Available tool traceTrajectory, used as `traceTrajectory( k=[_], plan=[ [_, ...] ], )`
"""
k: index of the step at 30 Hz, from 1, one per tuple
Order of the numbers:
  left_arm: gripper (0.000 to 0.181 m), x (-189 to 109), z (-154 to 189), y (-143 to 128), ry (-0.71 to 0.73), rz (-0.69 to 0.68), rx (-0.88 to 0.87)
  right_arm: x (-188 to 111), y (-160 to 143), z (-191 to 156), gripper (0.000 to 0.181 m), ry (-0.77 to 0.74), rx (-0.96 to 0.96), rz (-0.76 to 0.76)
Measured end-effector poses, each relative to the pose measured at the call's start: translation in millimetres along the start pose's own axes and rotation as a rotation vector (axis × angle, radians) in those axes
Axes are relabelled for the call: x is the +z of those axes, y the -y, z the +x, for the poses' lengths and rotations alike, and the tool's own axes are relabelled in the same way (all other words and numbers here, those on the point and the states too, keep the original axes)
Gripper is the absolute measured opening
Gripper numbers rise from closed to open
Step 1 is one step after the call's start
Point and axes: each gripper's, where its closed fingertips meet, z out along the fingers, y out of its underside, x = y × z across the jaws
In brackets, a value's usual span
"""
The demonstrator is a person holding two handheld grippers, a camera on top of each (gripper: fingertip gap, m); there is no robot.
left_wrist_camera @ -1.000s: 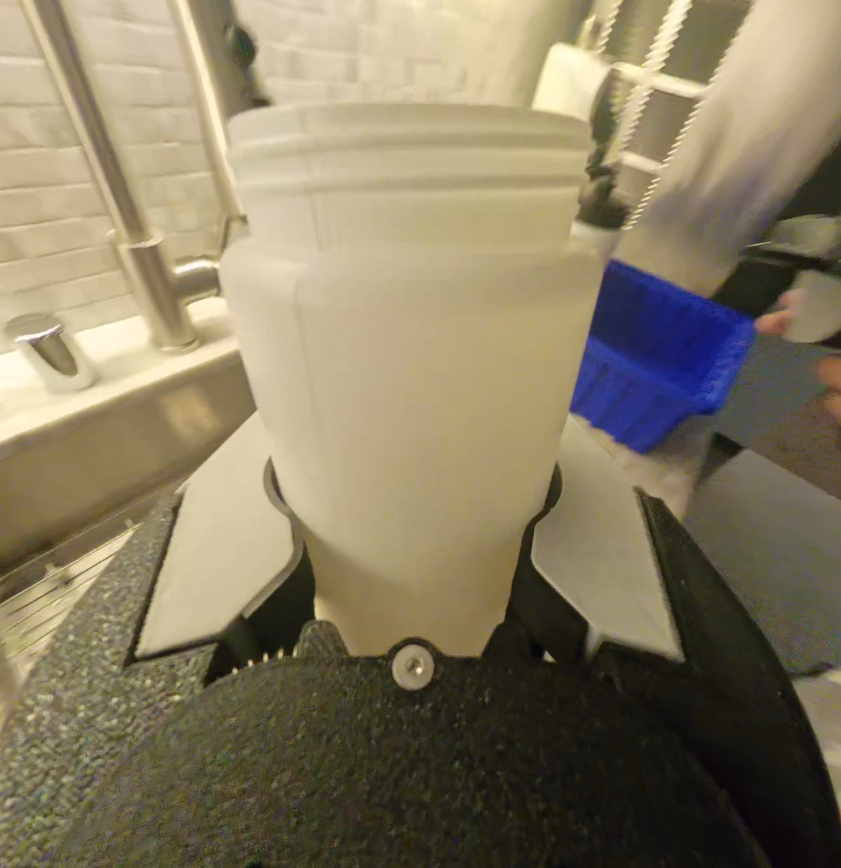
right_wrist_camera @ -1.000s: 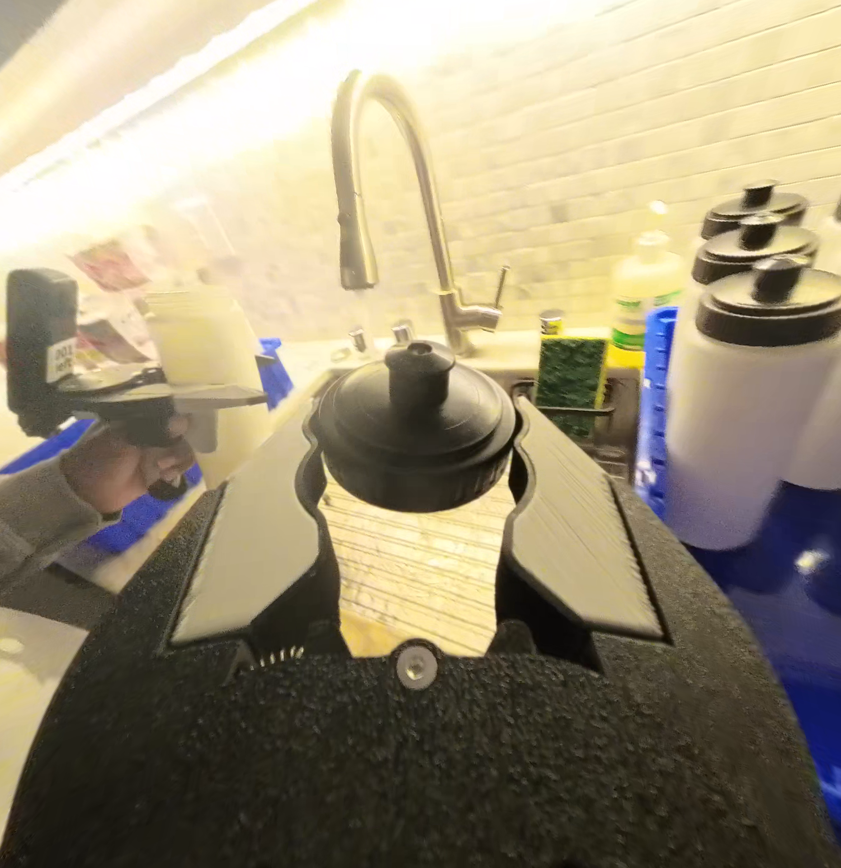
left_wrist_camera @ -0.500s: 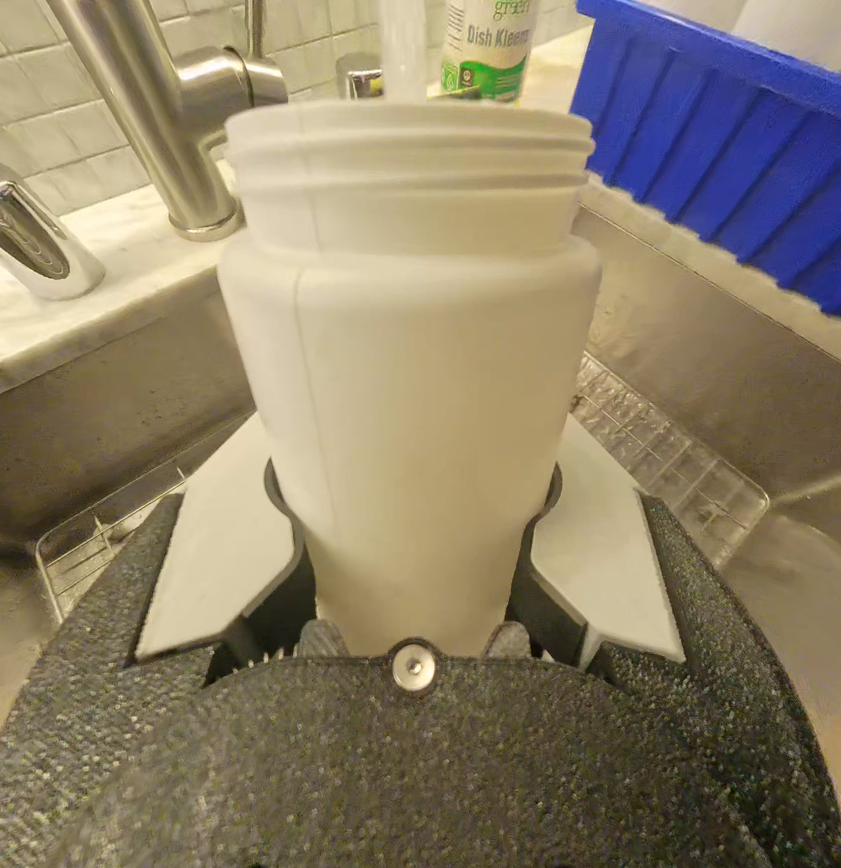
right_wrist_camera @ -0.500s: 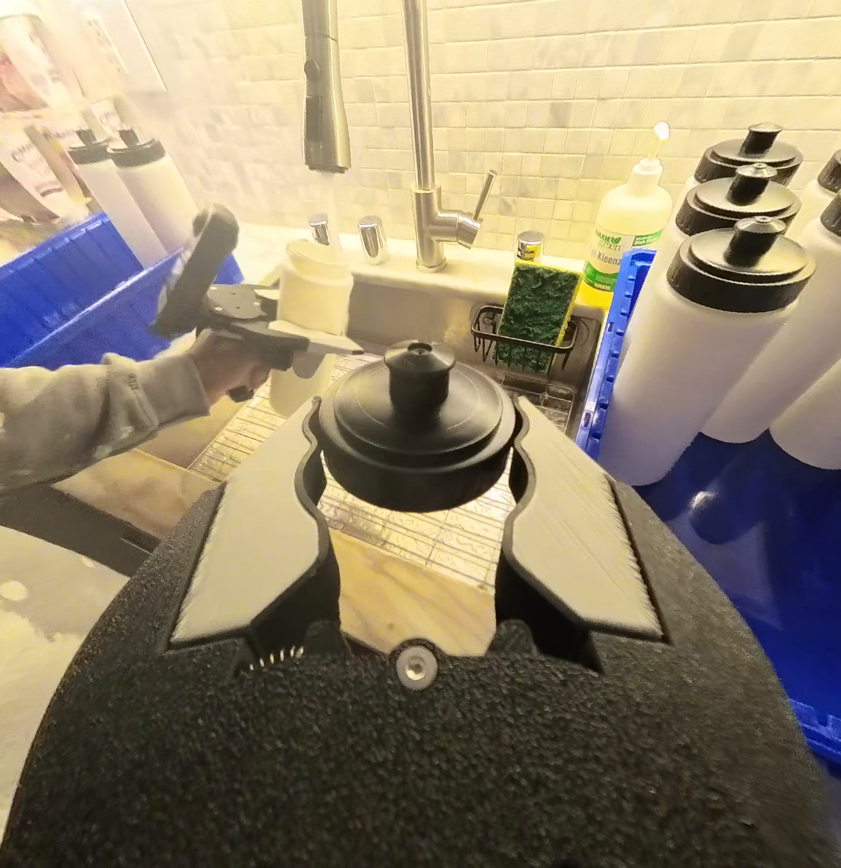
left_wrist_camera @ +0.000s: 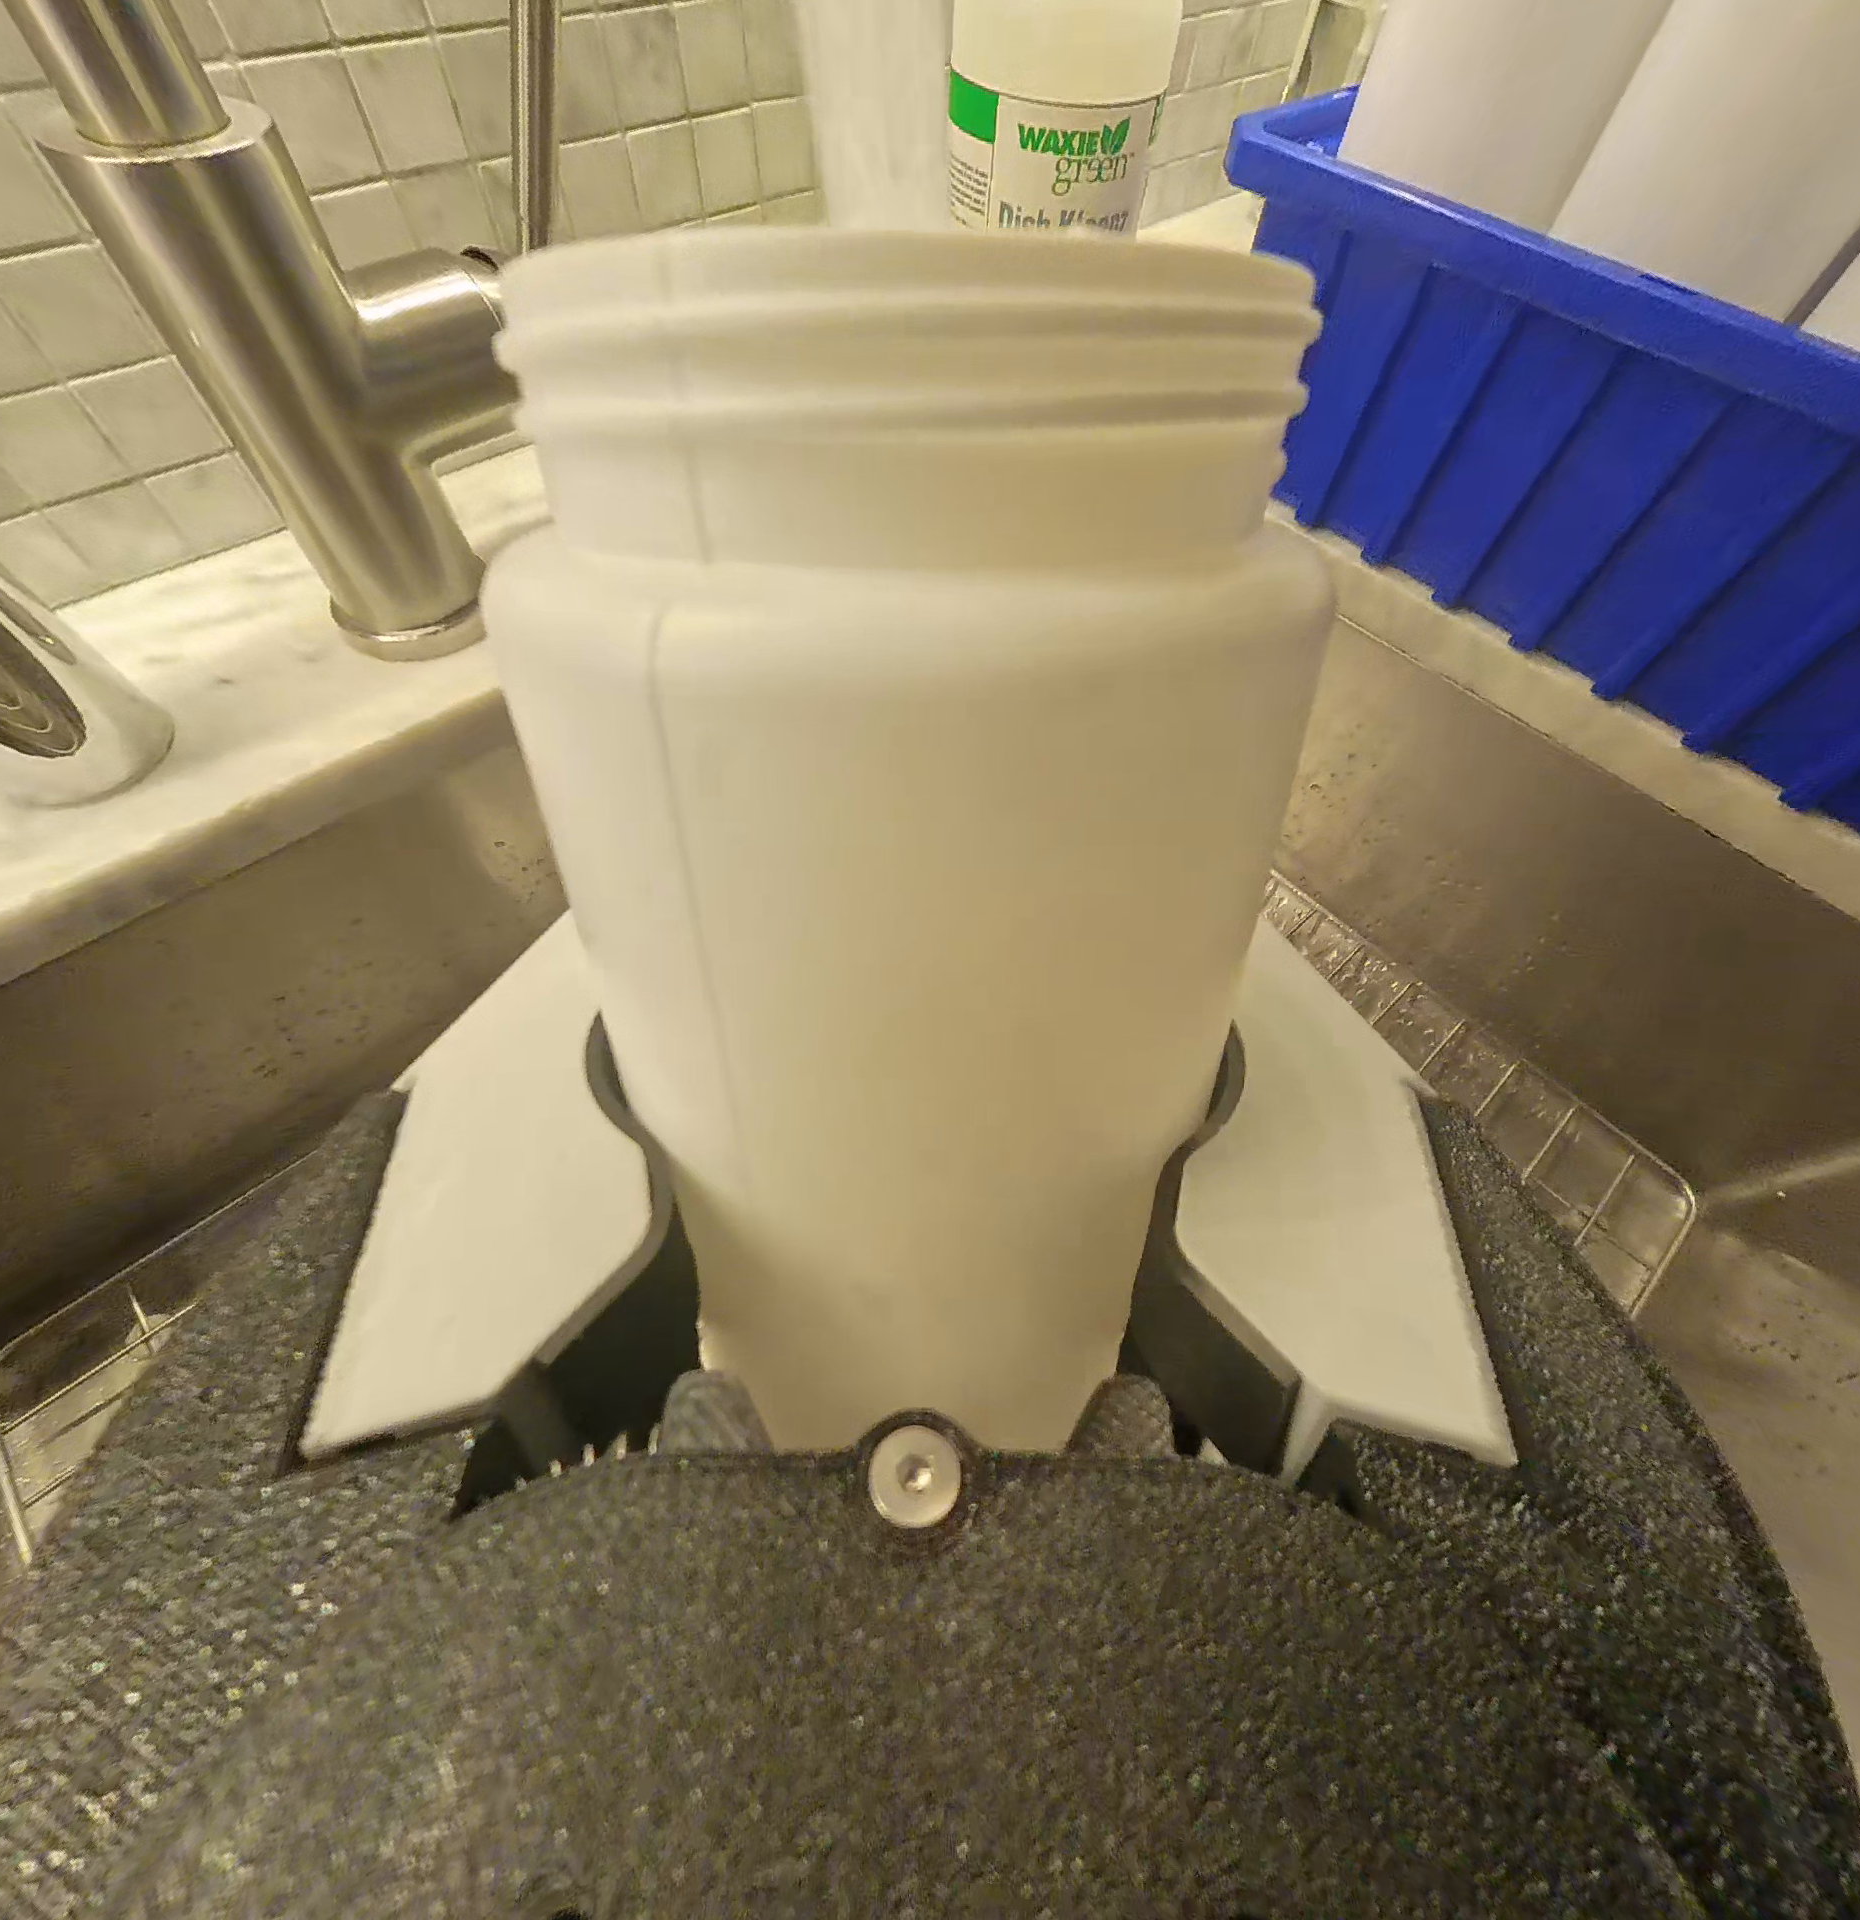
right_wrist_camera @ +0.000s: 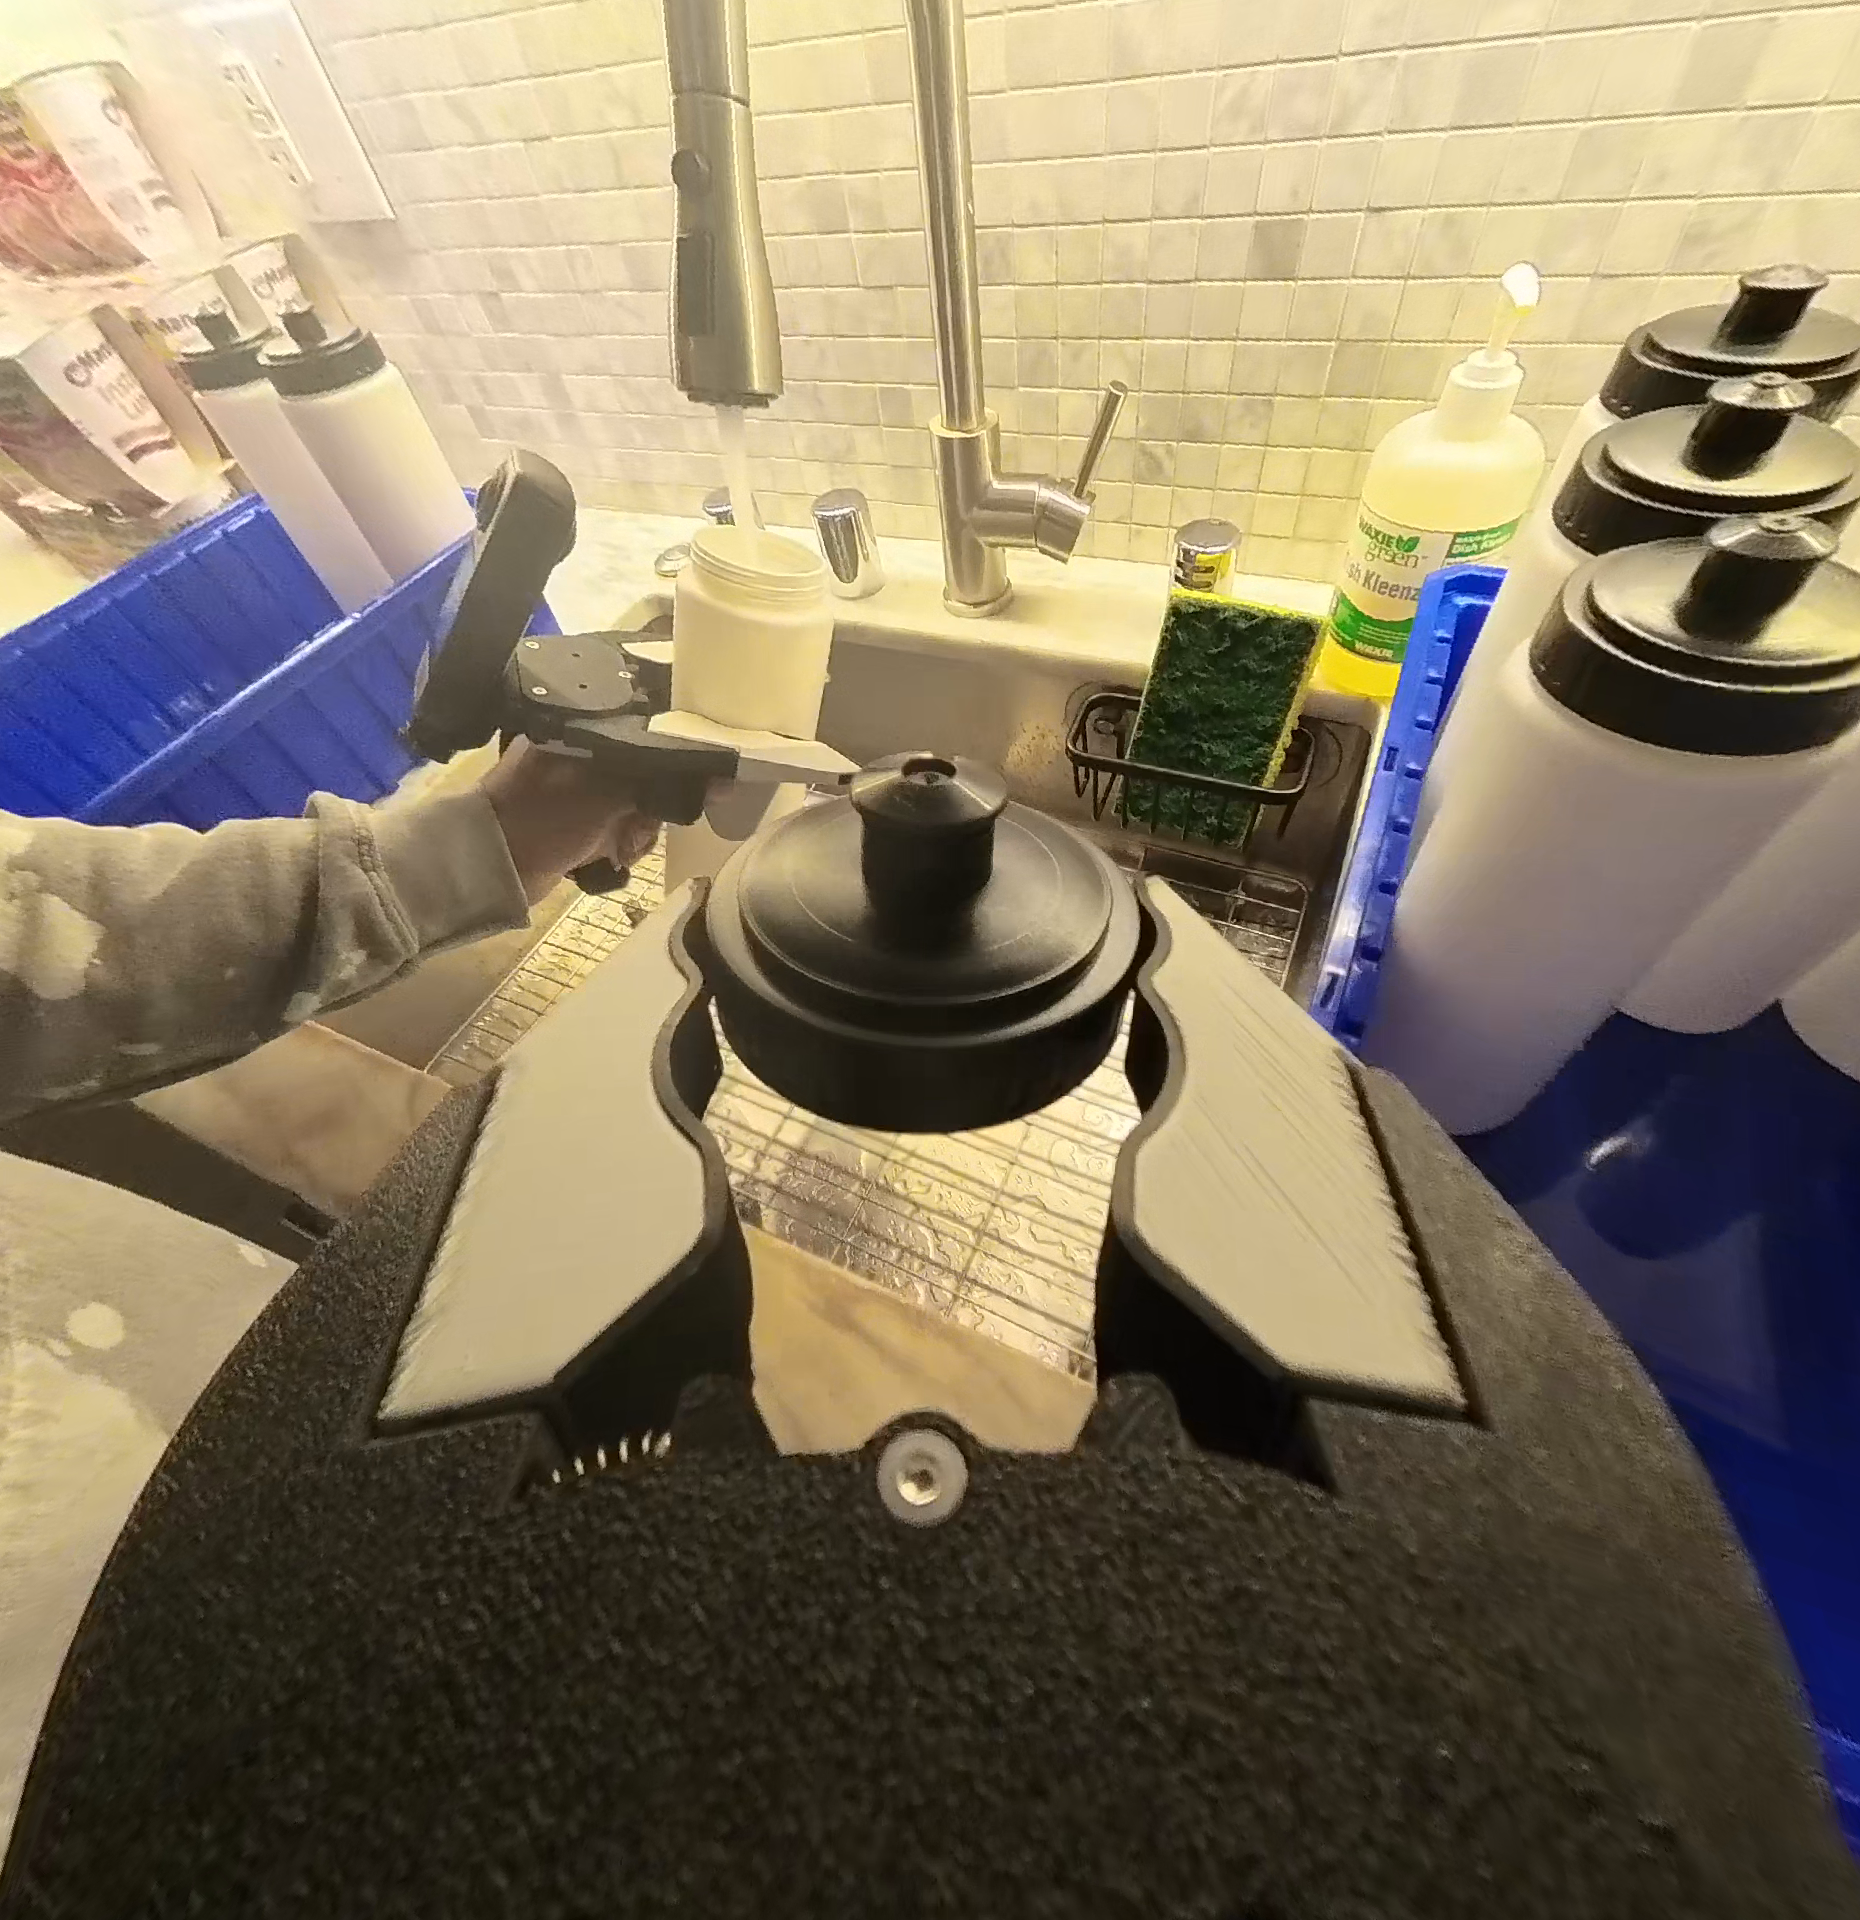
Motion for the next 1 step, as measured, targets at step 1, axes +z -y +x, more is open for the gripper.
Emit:
traceTrajectory(
  k=[1],
  plan=[
    [0.105, 0.2, 0.2, 0.5, -0.002, 0.002, -0.002, 1.3, 0.8, -0.7, 0.079, 0.002, -0.002, 0.001]
  ],
)
